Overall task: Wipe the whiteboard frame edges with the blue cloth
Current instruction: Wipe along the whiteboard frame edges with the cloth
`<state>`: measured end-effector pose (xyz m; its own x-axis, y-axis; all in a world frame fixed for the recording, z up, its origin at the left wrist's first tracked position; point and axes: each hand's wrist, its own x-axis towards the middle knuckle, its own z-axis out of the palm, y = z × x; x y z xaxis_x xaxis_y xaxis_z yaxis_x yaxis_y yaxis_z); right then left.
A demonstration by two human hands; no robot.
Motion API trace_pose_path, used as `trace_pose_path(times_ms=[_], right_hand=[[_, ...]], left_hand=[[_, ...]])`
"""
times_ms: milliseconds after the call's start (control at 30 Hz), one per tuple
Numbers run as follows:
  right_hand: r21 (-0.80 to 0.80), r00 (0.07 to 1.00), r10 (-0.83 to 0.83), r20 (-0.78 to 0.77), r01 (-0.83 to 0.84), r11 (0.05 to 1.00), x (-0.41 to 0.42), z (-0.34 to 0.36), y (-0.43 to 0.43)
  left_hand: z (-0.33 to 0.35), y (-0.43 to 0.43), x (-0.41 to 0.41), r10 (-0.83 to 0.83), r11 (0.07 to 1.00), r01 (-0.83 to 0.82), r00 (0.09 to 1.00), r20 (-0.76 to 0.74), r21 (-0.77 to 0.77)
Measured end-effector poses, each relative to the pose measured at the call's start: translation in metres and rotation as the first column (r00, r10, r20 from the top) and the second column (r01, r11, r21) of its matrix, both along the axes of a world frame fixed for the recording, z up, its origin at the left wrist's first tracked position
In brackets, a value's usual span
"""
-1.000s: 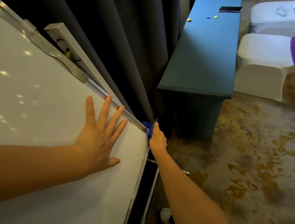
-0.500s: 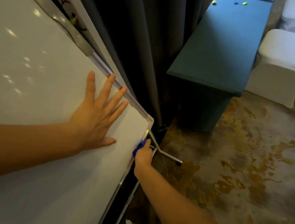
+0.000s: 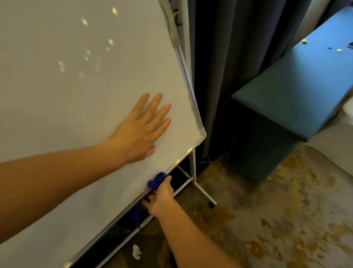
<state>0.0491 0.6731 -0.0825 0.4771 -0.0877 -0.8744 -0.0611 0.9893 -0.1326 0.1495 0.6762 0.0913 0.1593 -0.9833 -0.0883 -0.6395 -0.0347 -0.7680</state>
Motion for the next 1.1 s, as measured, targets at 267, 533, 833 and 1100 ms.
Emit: trace_pose_path(times_ms=[267, 533, 833, 1100], right_hand=[[-0.08, 0.993, 0.095, 0.076, -0.089, 0.993, -0.005, 0.018, -0.024], [-0.148, 0.969, 0.197, 0.152, -0.175, 0.973, -0.027, -0.004, -0.024], [-0.102, 0.765, 0.559, 0.32, -0.559, 0.823, -0.029, -0.035, -0.085], [-0.115, 0.485, 0.842, 0.238, -0.846, 0.52, -0.016, -0.021, -0.125]], left_hand=[[-0.067, 0.162, -0.098, 0.18, 0.889, -0.392, 0.774, -0.607, -0.236], [-0.141, 0.182, -0.141, -0.722, -0.223, -0.739, -0.313, -0.617, 0.636], [-0.156, 0.104, -0.14, -0.88, -0.098, -0.428, 0.459, 0.122, 0.898], [-0.162, 0.027, -0.146, -0.776, -0.127, -0.471, 0.595, 0.208, 0.873]])
